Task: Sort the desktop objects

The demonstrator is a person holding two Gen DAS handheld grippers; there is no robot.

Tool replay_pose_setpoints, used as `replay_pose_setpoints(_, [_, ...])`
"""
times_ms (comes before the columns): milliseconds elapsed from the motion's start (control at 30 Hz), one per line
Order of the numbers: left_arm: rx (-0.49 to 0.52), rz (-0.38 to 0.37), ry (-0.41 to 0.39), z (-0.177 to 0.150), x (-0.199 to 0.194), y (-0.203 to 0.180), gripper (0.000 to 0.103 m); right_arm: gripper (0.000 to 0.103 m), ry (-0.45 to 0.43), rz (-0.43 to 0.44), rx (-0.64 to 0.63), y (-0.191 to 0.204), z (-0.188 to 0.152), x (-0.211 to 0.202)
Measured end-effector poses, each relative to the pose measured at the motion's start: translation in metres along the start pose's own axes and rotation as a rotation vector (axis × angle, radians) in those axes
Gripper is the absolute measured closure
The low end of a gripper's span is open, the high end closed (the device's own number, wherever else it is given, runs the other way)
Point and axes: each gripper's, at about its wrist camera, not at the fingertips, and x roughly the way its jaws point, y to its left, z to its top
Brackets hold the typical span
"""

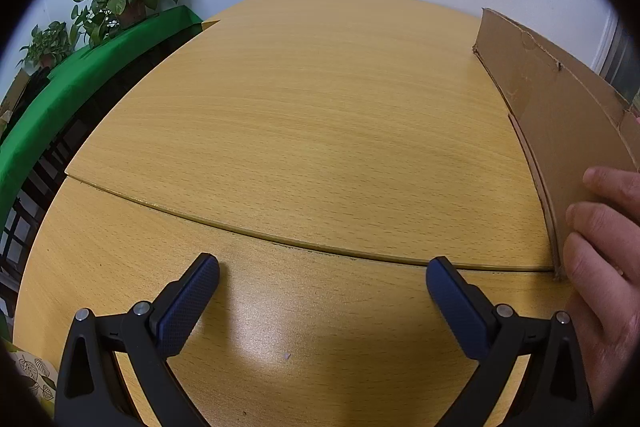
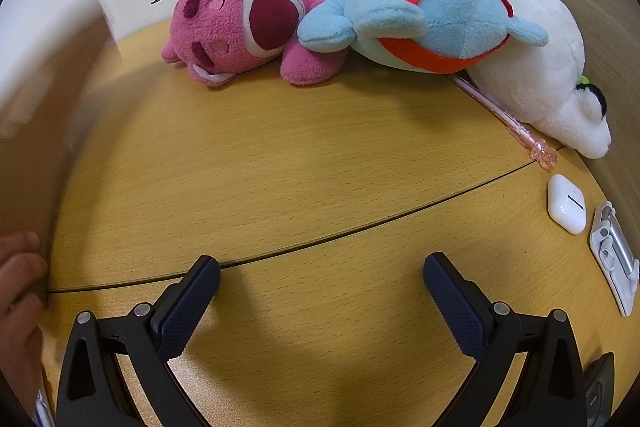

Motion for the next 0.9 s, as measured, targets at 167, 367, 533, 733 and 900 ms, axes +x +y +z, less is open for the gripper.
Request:
replay_pose_setpoints(167, [0.000, 0.000, 0.000, 0.0002, -0.0002, 0.0001, 0.000, 0.000, 0.001, 0.000, 0.000, 0.0003, 0.0003, -0.0004])
replay_pose_setpoints(367, [-0.002, 0.002, 0.000, -0.0002, -0.0001, -0.0001, 0.000, 0.000, 0.001, 0.000, 0.000, 0.0003, 0.0005, -0.0003])
replay_pose_setpoints(533, [-0.003, 0.002, 0.000, 0.0003, -0.0004, 0.0002, 0.000, 0.000, 0.001, 0.000, 0.000, 0.0002, 0.0005, 0.0002])
replay_pose_setpoints(733, [-0.003, 0.002, 0.000, 0.0000, -0.0003, 0.0000, 0.000, 0.000, 0.001, 0.000, 0.000, 0.0000, 0.0004, 0.0006])
replay_pose_setpoints(900, [-0.004, 0.002, 0.001, 0.0003, -0.0005, 0.0002, 0.000, 0.000, 0.002, 0.000, 0.000, -0.0001, 0.0004, 0.0010])
